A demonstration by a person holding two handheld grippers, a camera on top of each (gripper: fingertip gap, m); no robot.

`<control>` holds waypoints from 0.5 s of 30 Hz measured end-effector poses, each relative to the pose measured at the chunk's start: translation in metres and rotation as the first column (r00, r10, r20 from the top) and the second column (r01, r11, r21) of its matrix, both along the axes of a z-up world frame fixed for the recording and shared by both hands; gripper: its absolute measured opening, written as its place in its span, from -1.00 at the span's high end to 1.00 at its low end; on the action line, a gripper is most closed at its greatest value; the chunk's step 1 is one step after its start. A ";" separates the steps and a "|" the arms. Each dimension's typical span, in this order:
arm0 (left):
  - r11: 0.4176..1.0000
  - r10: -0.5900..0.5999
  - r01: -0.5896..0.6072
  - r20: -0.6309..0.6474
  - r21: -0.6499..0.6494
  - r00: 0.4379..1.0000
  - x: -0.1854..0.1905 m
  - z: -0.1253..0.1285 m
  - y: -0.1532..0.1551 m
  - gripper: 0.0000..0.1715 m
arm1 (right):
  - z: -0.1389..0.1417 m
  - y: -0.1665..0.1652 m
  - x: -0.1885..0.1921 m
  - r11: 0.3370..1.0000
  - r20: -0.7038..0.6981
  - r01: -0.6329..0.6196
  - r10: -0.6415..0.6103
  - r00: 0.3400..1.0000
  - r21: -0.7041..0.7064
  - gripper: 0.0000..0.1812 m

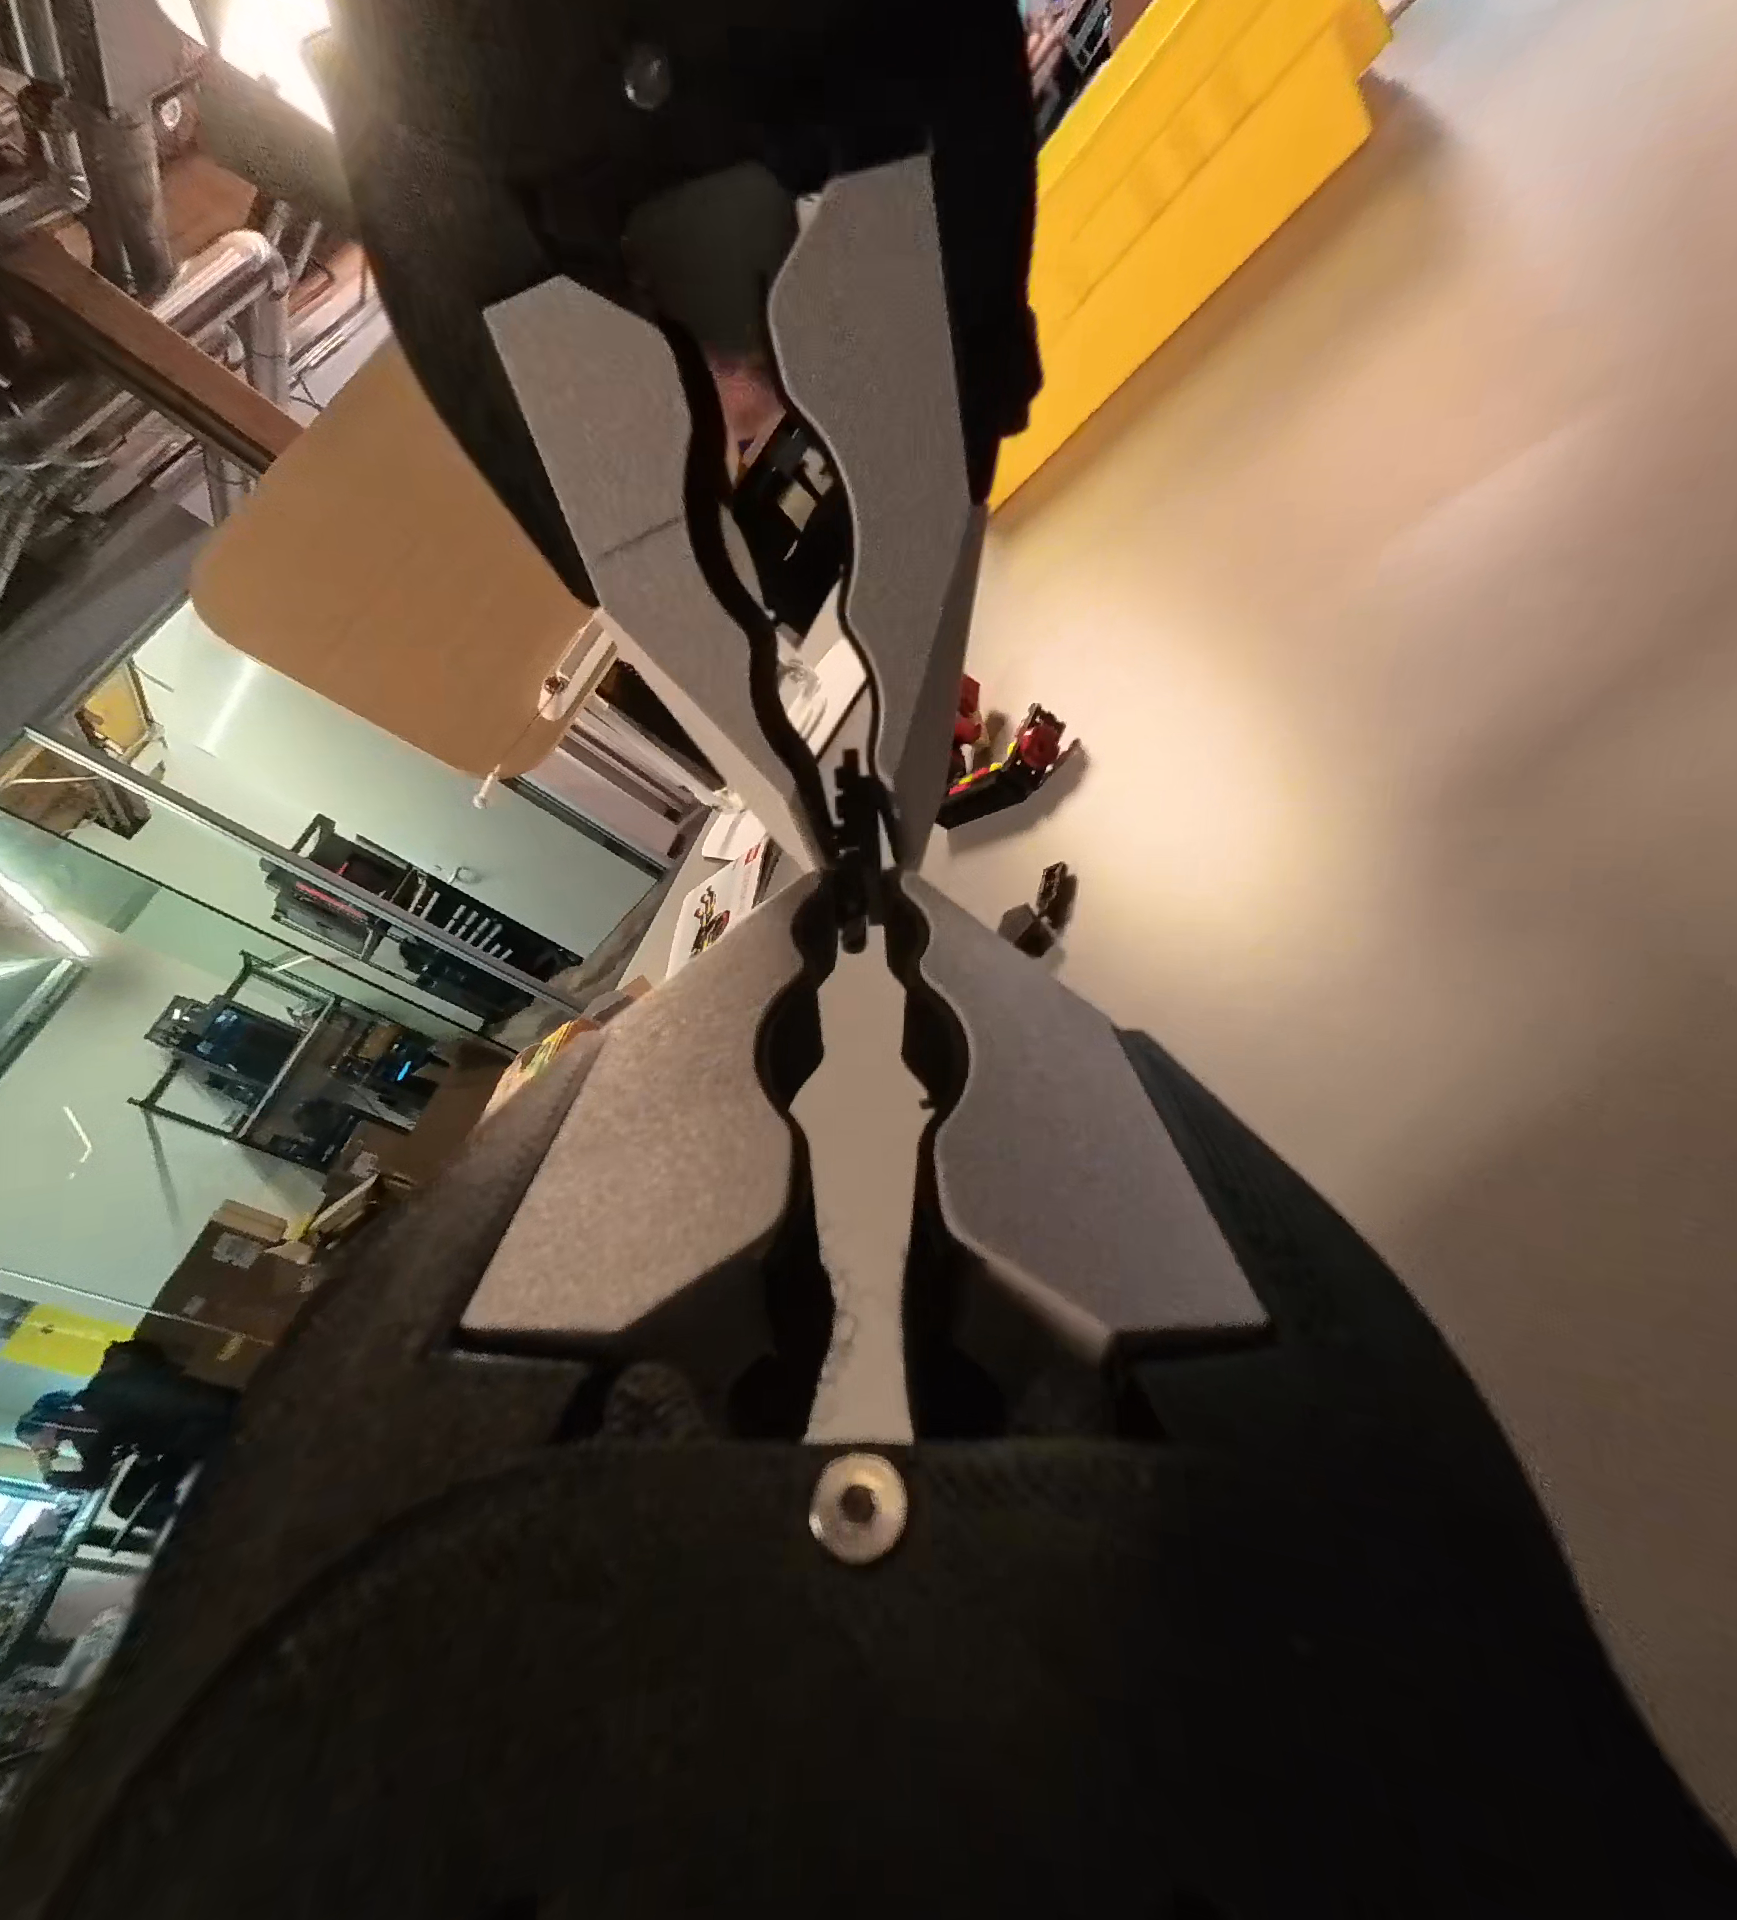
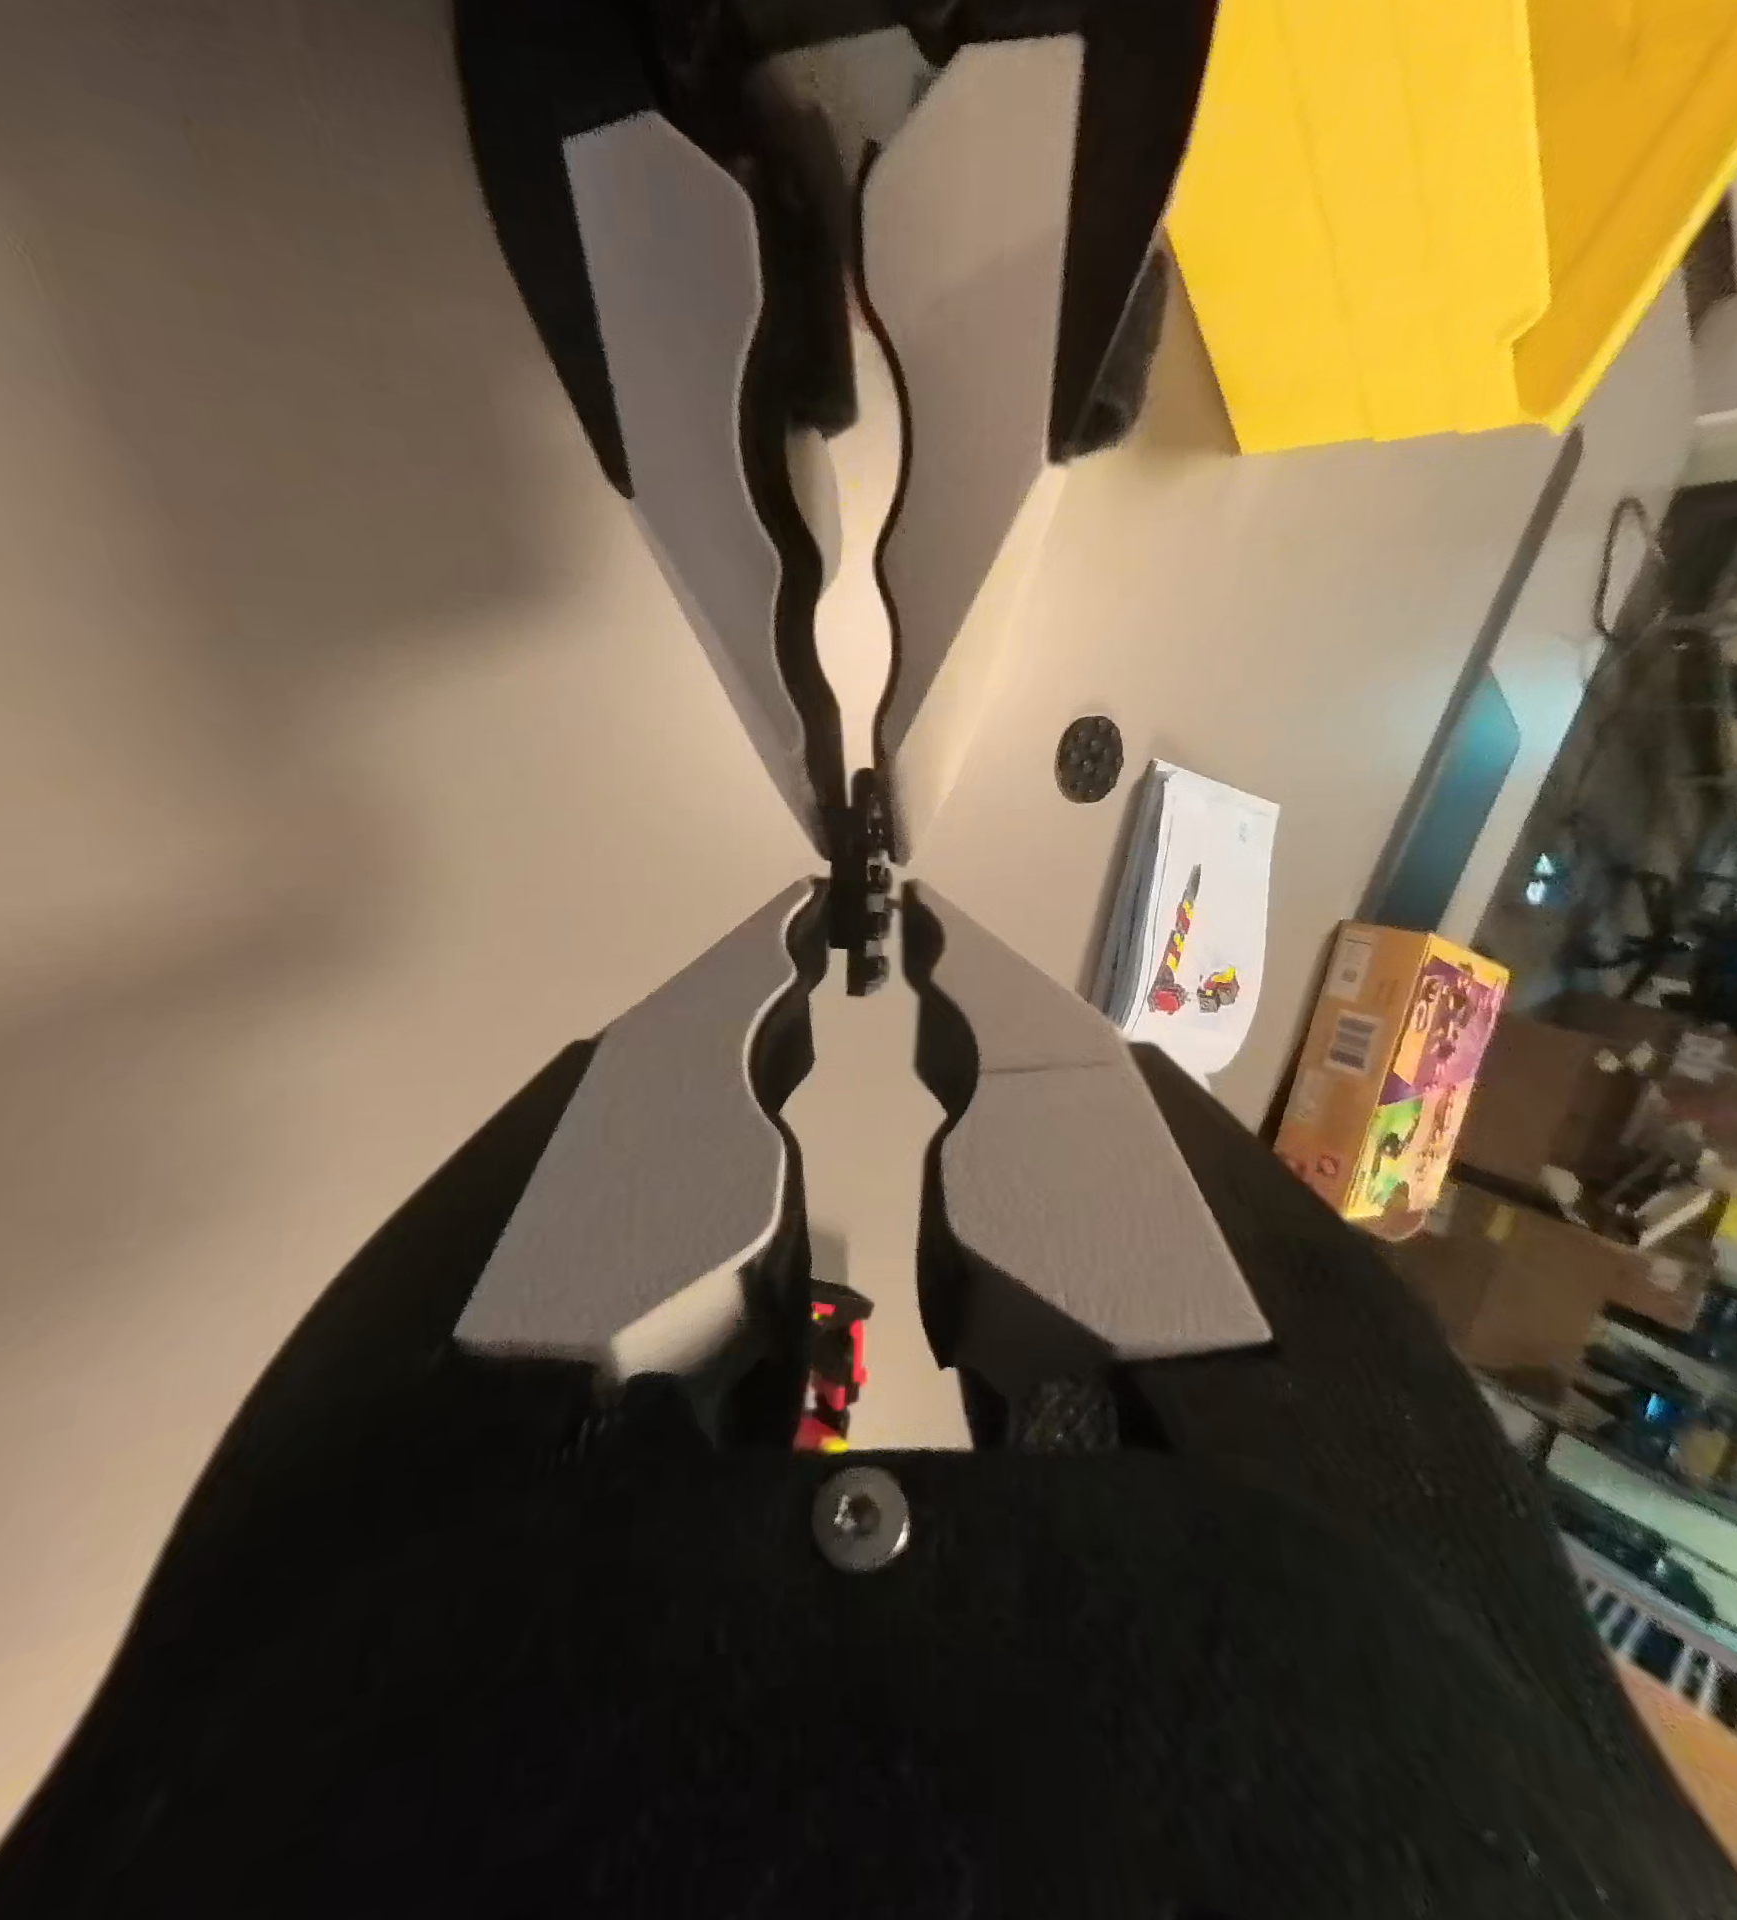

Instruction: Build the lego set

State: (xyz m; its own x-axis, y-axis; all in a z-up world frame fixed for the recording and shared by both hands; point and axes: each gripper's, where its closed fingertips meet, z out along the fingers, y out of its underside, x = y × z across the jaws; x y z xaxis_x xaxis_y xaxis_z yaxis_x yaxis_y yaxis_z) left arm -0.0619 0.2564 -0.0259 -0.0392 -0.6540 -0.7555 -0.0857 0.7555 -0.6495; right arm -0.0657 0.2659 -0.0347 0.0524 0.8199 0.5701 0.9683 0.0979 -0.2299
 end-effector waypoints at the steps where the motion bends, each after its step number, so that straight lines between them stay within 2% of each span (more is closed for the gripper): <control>1: 1.000 -0.003 0.003 -0.006 0.014 1.000 0.000 -0.002 -0.001 0.91 | -0.002 0.001 0.002 1.000 -0.009 0.024 -0.023 1.000 0.012 0.73; 3: 0.999 -0.005 0.006 -0.025 0.035 1.000 0.002 -0.007 -0.003 0.91 | -0.004 0.004 0.010 0.996 -0.021 0.071 -0.070 0.997 0.046 0.54; 7: 0.998 0.011 -0.006 -0.074 0.067 0.997 0.005 -0.019 0.000 0.91 | -0.011 0.000 0.027 0.987 -0.043 0.119 -0.115 0.992 0.109 0.43; 10: 0.992 0.040 -0.020 -0.155 0.123 0.987 0.006 -0.034 0.008 0.92 | -0.014 -0.002 0.044 0.960 -0.187 0.242 -0.214 0.959 0.143 0.38; 12: 0.979 0.061 -0.014 -0.224 0.203 0.973 0.007 -0.049 0.011 0.92 | -0.007 0.005 0.060 0.906 -0.405 0.373 -0.270 0.874 0.201 0.38; 15: 0.938 0.091 0.008 -0.269 0.346 0.959 0.007 -0.061 0.011 0.92 | 0.004 0.012 0.099 0.769 -0.686 0.580 -0.271 0.675 0.268 0.42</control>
